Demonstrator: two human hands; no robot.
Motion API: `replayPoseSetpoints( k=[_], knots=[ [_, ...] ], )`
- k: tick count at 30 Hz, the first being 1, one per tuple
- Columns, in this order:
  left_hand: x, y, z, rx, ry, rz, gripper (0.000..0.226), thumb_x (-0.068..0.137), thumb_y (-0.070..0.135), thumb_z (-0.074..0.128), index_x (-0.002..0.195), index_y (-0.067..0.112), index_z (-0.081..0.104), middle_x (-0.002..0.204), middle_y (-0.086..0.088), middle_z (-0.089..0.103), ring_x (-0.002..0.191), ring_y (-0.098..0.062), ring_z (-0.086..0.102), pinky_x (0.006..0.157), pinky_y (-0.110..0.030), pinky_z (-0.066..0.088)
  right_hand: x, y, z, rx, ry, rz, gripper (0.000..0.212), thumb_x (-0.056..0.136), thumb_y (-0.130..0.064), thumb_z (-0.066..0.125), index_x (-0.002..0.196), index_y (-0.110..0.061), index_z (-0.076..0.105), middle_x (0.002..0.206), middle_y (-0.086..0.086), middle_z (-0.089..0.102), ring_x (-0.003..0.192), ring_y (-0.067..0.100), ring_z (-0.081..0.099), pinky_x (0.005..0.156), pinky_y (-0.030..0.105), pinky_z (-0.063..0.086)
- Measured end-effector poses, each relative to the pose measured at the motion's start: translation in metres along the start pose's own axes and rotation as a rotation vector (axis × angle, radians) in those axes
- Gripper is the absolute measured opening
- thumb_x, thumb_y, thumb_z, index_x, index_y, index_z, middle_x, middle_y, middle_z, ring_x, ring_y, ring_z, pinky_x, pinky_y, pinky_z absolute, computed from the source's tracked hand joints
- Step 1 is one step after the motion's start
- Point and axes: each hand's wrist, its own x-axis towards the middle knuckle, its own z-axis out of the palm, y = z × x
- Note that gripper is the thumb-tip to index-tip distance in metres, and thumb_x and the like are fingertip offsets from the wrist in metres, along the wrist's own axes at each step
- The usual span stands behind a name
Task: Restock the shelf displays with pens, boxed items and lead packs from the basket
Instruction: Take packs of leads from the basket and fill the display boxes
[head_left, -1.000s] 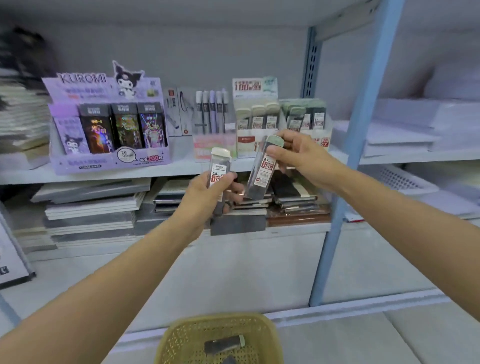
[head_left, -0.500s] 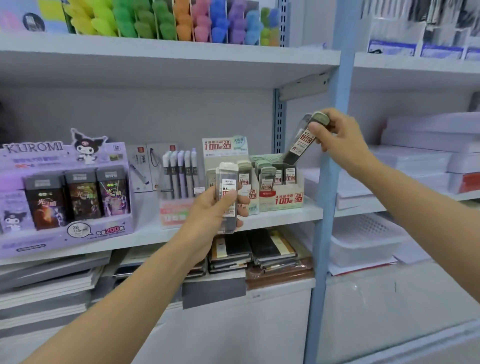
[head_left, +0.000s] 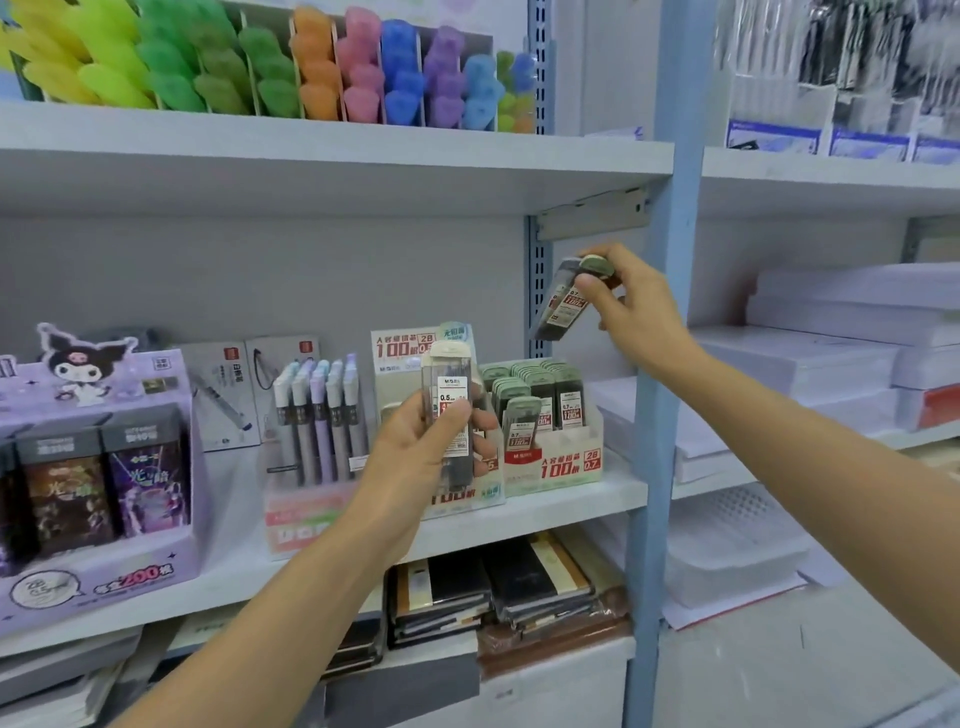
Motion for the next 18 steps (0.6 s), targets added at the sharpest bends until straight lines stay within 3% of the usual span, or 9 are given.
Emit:
replayPoseSetpoints(
  k=[2,3,8,13,15,18],
  knots=[
    [0.003,-0.001,0.001,-0.004,0.002,-0.005,0.019,0.097,0.021,0.053,0.112,0.016,0.063,0.089,-0.004,0.075,0.071,-0.014,0.069,0.062,-0.027,0.058,-0.004,-0.001,0.000,0.060,-0.084,-0.035,0.009,0.100,-0.018,0.050,0.105,-0.025,0.054,0.084,-0.012,0.056,0.066,0.015,0.052,0.059,0.024,0.047],
    [0.004,-0.002,0.001,-0.002,0.004,-0.011,0.019,0.097,0.021,0.053,0.112,0.016,0.063,0.089,-0.004,0.075,0.071,-0.014,0.069,0.061,-0.025,0.057,-0.006,-0.002,-0.002,0.102,-0.122,-0.051,0.009,0.100,-0.017,0.049,0.104,-0.026,0.052,0.083,-0.010,0.056,0.063,0.015,0.051,0.056,0.023,0.046],
    [0.008,0.000,0.001,-0.044,0.009,-0.024,0.018,0.098,0.018,0.052,0.111,0.015,0.064,0.091,-0.008,0.075,0.071,-0.014,0.069,0.061,-0.025,0.056,0.000,-0.003,-0.007,0.279,-0.154,-0.052,0.006,0.102,-0.017,0.046,0.104,-0.016,0.051,0.080,0.003,0.056,0.060,0.018,0.050,0.061,0.034,0.046],
    [0.008,-0.001,-0.004,-0.012,0.027,-0.021,0.019,0.099,0.019,0.050,0.113,0.016,0.062,0.092,-0.007,0.075,0.072,-0.014,0.070,0.063,-0.029,0.058,0.009,-0.003,0.010,0.268,-0.198,-0.042,0.009,0.101,-0.015,0.047,0.106,-0.020,0.053,0.086,0.001,0.058,0.068,0.009,0.052,0.061,0.026,0.048],
    [0.009,-0.003,-0.006,-0.003,0.037,-0.024,0.019,0.099,0.019,0.051,0.114,0.015,0.062,0.092,-0.007,0.075,0.073,-0.014,0.070,0.065,-0.031,0.059,0.009,-0.001,0.023,0.226,-0.236,-0.007,0.013,0.101,-0.016,0.048,0.112,-0.013,0.054,0.090,-0.001,0.058,0.074,0.012,0.053,0.063,0.028,0.049],
    [0.008,-0.003,-0.010,-0.006,0.044,-0.019,0.018,0.098,0.019,0.053,0.112,0.013,0.063,0.091,-0.007,0.075,0.071,-0.014,0.069,0.063,-0.030,0.059,0.008,0.002,0.041,0.148,-0.340,0.007,0.009,0.100,-0.017,0.049,0.108,-0.017,0.053,0.094,-0.003,0.057,0.081,0.014,0.054,0.066,0.025,0.047]
  ],
)
